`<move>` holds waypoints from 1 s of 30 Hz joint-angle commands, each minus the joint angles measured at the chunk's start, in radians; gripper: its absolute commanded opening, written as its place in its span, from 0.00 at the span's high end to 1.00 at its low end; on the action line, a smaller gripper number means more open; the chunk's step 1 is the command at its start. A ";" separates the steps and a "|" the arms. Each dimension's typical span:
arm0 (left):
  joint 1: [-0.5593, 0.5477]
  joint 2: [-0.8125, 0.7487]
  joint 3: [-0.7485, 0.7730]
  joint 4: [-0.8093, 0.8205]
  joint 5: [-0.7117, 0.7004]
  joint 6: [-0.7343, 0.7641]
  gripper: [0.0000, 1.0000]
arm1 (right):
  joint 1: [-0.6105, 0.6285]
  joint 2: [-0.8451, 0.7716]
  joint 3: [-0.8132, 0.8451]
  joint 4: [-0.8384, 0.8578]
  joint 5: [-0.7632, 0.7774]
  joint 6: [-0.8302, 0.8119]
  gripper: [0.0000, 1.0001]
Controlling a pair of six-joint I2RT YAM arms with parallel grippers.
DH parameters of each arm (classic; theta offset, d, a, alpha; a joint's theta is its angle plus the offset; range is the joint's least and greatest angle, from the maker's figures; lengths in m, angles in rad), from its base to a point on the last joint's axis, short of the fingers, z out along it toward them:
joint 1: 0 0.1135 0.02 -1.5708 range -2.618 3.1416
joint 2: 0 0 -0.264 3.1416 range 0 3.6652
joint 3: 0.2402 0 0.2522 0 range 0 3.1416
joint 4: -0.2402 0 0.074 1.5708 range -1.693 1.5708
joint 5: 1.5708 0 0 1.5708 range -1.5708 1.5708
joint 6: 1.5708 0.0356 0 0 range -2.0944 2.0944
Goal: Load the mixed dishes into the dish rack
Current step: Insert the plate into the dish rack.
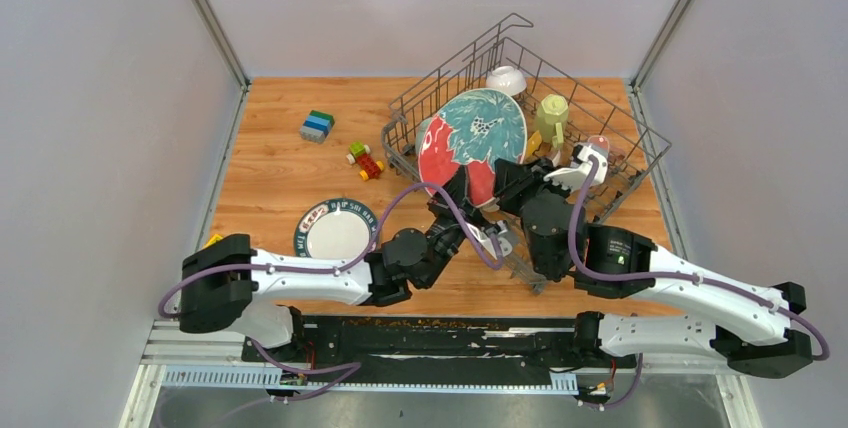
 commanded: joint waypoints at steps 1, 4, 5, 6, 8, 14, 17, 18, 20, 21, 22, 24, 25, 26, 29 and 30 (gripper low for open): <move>0.057 -0.151 0.004 -0.056 0.097 -0.288 1.00 | -0.004 -0.062 0.018 0.102 -0.141 -0.023 0.84; 0.074 -0.178 0.005 -0.126 0.119 -0.342 1.00 | -0.025 -0.065 0.010 0.102 -0.162 -0.021 0.76; 0.078 -0.187 0.005 -0.142 0.129 -0.348 1.00 | -0.031 -0.065 0.008 0.101 -0.170 -0.021 0.72; 0.081 -0.191 0.007 -0.152 0.132 -0.361 1.00 | -0.036 -0.067 0.007 0.102 -0.176 -0.022 0.69; 0.090 -0.204 0.013 -0.187 0.143 -0.384 1.00 | -0.046 -0.067 0.004 0.101 -0.187 -0.018 0.63; 0.119 -0.228 0.023 -0.224 0.180 -0.458 1.00 | -0.062 -0.071 -0.004 0.102 -0.203 -0.012 0.60; 0.145 -0.253 0.031 -0.268 0.227 -0.504 1.00 | -0.066 -0.074 -0.005 0.102 -0.203 -0.014 0.59; 0.149 -0.258 0.035 -0.277 0.236 -0.526 1.00 | -0.066 -0.076 -0.007 0.102 -0.203 -0.014 0.59; 0.163 -0.274 0.039 -0.297 0.262 -0.552 1.00 | -0.069 -0.084 -0.014 0.100 -0.201 -0.010 0.59; 0.173 -0.285 0.042 -0.312 0.283 -0.563 1.00 | -0.069 -0.087 -0.016 0.100 -0.198 -0.008 0.58; 0.179 -0.293 0.044 -0.321 0.295 -0.589 1.00 | -0.069 -0.090 -0.018 0.102 -0.193 -0.009 0.58; 0.214 -0.317 0.058 -0.368 0.348 -0.643 1.00 | -0.071 -0.098 -0.021 0.101 -0.172 -0.023 0.53; 0.224 -0.332 0.074 -0.410 0.391 -0.662 1.00 | -0.071 -0.101 -0.019 0.102 -0.158 -0.038 0.48; 0.245 -0.340 0.082 -0.428 0.408 -0.697 1.00 | -0.071 -0.102 -0.019 0.102 -0.141 -0.056 0.45; 0.288 -0.372 0.107 -0.496 0.488 -0.758 1.00 | -0.071 -0.119 -0.025 0.101 -0.076 -0.102 0.38; 0.310 -0.382 0.112 -0.517 0.521 -0.788 1.00 | -0.071 -0.128 -0.035 0.100 -0.056 -0.109 0.37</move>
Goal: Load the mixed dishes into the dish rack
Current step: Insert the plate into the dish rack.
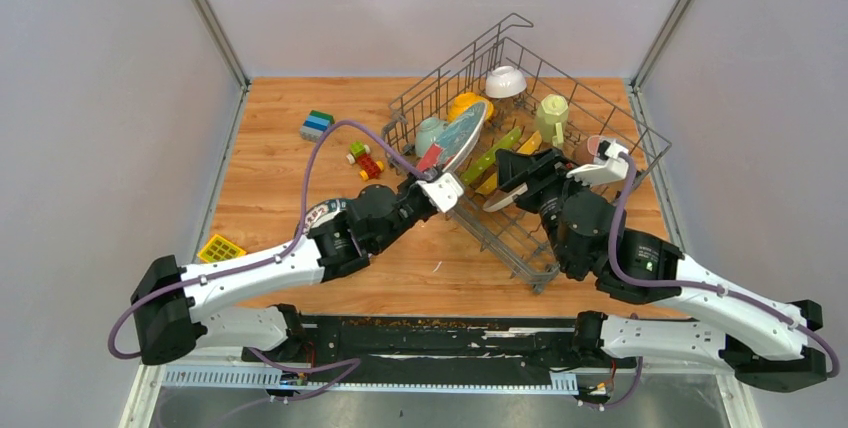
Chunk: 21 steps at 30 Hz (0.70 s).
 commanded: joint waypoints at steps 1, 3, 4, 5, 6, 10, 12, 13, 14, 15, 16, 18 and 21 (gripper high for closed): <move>0.063 -0.098 0.119 0.073 0.143 -0.147 1.00 | -0.006 -0.046 -0.018 0.030 0.111 -0.068 0.37; 0.089 -0.109 0.130 0.056 0.187 -0.188 1.00 | -0.005 -0.069 -0.038 0.029 0.140 -0.084 0.36; 0.108 -0.115 0.135 0.042 0.226 -0.203 1.00 | -0.005 -0.082 -0.050 0.029 0.158 -0.091 0.36; 0.116 -0.117 0.152 0.034 0.248 -0.231 1.00 | -0.005 -0.094 -0.064 0.029 0.175 -0.100 0.36; 0.128 -0.120 0.163 0.017 0.283 -0.242 1.00 | -0.005 -0.107 -0.074 0.030 0.189 -0.114 0.36; 0.139 -0.104 0.274 -0.065 0.385 -0.292 1.00 | -0.005 -0.160 -0.112 0.030 0.267 -0.158 0.33; 0.140 -0.091 0.312 -0.081 0.446 -0.332 1.00 | -0.005 -0.188 -0.129 0.028 0.315 -0.171 0.30; 0.140 -0.084 0.323 -0.081 0.468 -0.364 1.00 | -0.005 -0.202 -0.135 0.028 0.338 -0.179 0.29; 0.140 -0.068 0.343 -0.082 0.504 -0.382 1.00 | -0.005 -0.215 -0.139 0.028 0.365 -0.189 0.29; 0.140 -0.057 0.351 -0.080 0.521 -0.412 1.00 | -0.005 -0.227 -0.142 0.027 0.387 -0.200 0.28; 0.140 -0.035 0.366 -0.074 0.549 -0.435 1.00 | -0.005 -0.236 -0.143 0.027 0.409 -0.215 0.24; 0.141 -0.001 0.378 -0.052 0.594 -0.492 1.00 | -0.005 -0.257 -0.145 0.026 0.455 -0.252 0.19; 0.139 0.078 0.380 0.036 0.697 -0.616 1.00 | -0.007 -0.331 -0.141 0.004 0.502 -0.323 0.00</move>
